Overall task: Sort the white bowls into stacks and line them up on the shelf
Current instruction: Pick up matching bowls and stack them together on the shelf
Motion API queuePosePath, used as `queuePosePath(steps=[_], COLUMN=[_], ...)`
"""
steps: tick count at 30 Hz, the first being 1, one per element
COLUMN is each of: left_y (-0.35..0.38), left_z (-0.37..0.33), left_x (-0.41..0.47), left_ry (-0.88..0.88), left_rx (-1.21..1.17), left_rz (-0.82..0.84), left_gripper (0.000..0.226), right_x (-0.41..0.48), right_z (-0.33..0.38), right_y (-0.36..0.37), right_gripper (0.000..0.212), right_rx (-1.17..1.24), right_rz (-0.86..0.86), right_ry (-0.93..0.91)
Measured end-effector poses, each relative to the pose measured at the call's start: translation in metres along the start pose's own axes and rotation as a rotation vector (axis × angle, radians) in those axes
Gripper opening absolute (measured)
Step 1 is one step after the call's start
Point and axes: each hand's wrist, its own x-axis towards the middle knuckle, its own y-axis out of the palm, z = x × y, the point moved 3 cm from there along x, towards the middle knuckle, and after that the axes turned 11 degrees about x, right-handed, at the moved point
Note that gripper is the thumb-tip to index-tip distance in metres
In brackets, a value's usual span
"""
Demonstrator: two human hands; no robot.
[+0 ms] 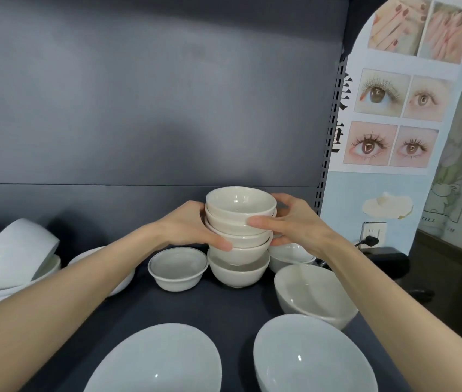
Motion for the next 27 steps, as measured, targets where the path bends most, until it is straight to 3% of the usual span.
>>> queuePosePath(steps=[12, 20, 27], left_y=[0.005, 0.011, 0.013], left_z=[0.027, 0.036, 0.040], left_x=[0.022, 0.030, 0.034], left_ry=[0.055, 0.089, 0.096], left_rx=[-0.003, -0.009, -0.001], left_rz=[0.150, 0.206, 0.203], left_gripper=[0.041, 0.035, 0.039], right_x=[0.000, -0.001, 0.002], right_z=[-0.020, -0.025, -0.029], right_y=[0.016, 0.020, 0.019], right_gripper=[0.065, 0.063, 0.075], right_rx=[-0.052, -0.070, -0.079], right_rz=[-0.154, -0.150, -0.129], right_ry=[0.078, 0.133, 0.156])
